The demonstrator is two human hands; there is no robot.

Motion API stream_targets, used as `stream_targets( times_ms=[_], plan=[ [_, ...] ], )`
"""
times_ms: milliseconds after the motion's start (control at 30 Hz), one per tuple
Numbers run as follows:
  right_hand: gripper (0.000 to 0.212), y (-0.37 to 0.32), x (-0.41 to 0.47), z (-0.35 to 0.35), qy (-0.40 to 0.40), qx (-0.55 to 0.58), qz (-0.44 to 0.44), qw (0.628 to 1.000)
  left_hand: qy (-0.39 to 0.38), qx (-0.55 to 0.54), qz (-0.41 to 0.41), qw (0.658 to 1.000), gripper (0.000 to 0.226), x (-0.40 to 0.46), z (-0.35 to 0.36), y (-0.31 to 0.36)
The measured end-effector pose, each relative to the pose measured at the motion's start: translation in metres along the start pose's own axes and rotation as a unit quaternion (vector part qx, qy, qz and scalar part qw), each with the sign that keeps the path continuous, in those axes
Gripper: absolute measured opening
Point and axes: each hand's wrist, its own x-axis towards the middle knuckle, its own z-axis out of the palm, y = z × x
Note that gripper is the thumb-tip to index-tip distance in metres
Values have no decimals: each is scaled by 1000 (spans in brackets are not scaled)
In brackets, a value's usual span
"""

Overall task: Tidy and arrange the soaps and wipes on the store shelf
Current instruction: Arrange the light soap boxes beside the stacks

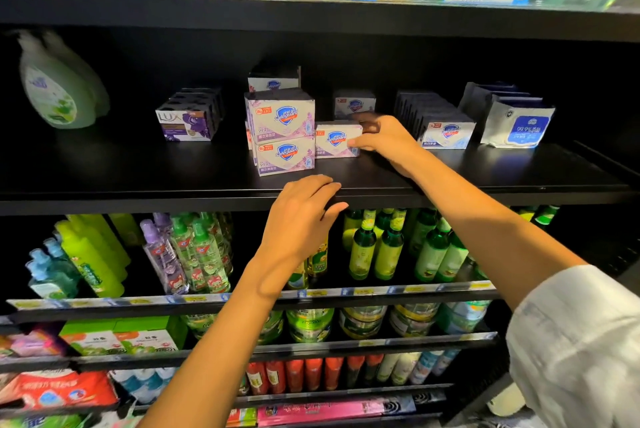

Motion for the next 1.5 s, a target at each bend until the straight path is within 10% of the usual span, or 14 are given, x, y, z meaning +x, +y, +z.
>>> stream_targets(
  times_ms=[167,433,800,1500],
  plan=[
    [21,11,16,-14,107,127,43,985,-85,-29,20,996,46,24,-16,1],
    [43,9,69,-23,115,-216,11,970,-344,-68,25,936,75,88,-5,6],
    [85,79,171,-22,128,-21,27,991,-302,-107,18,947,73,80,0,-4],
    [48,24,93,-26,222,-116,34,967,-325,-114,18,939,78,82,-3,-1]
  ],
)
